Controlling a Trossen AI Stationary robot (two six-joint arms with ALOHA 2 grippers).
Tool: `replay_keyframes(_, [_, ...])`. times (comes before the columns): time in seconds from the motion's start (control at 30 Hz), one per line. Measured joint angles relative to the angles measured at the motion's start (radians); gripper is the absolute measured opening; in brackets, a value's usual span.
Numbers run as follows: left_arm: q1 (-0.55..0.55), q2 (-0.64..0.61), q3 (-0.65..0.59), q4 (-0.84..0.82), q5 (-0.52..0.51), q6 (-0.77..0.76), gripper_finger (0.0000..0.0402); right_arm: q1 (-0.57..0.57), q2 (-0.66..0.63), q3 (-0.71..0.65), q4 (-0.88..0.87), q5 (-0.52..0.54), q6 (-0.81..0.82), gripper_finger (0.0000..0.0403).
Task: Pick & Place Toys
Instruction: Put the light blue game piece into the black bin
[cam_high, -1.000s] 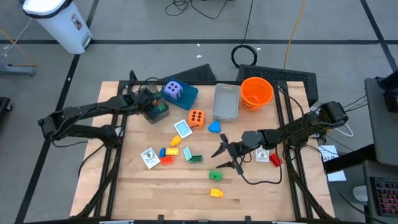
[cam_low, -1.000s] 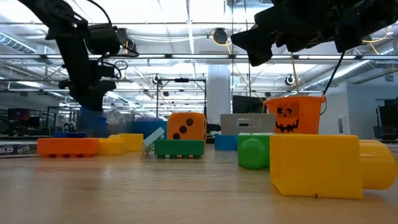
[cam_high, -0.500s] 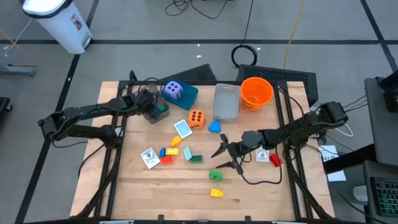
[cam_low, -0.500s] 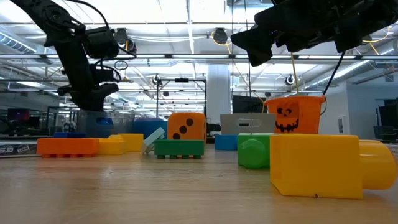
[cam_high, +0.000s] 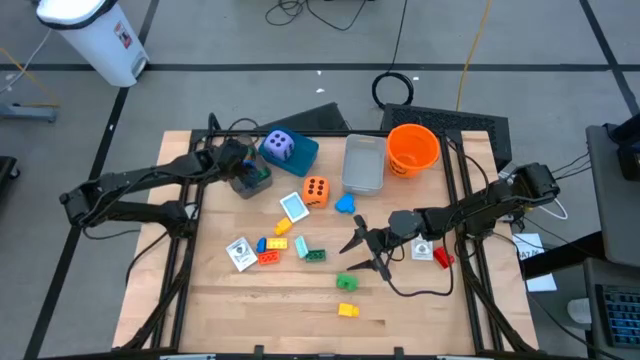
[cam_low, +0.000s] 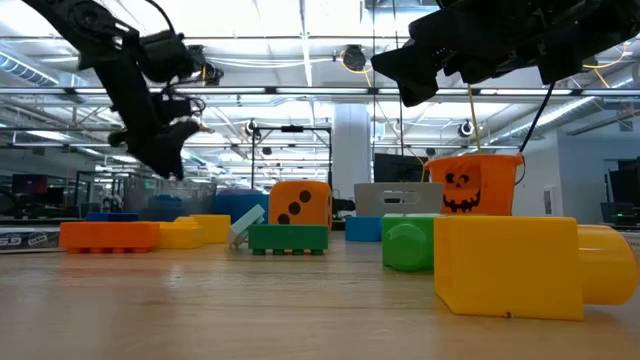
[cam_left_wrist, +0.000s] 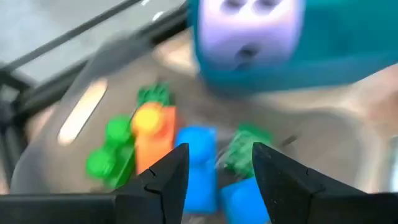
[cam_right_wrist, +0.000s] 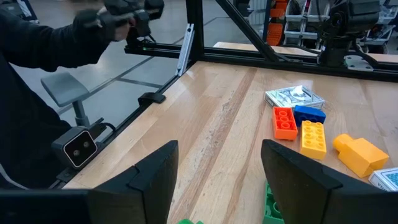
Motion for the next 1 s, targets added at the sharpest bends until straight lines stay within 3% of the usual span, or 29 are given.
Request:
replay_keyframes(0.23, [-0.080, -0.088, 0.016, 0.201, 0.249, 0.111, 0.0186, 0.000, 0.000, 0.000, 0.000, 0.000, -0.011, 0.0224])
replay_keyframes(0.37, [-0.183, -0.111, -0.001, 0.327, 0.325, 0.132, 0.0186, 0.000, 0.000, 0.000, 0.002, 0.000, -0.011, 0.0224])
replay_keyframes(0.67, [-0.460, -0.054, -0.124, 0.645, 0.325, 0.164, 0.0187, 0.003, 0.000, 0.000, 0.002, 0.000, 0.023, 0.0224])
replay_keyframes(0.9, [-0.615, 0.020, -0.142, 0.602, 0.321, 0.179, 0.0187, 0.003, 0.000, 0.000, 0.001, 0.000, 0.023, 0.0224])
replay_keyframes(1.0, [-0.684, 0.068, -0.141, 0.607, 0.240, 0.180, 0.0186, 0.003, 0.000, 0.000, -0.004, 0.000, 0.036, 0.0224])
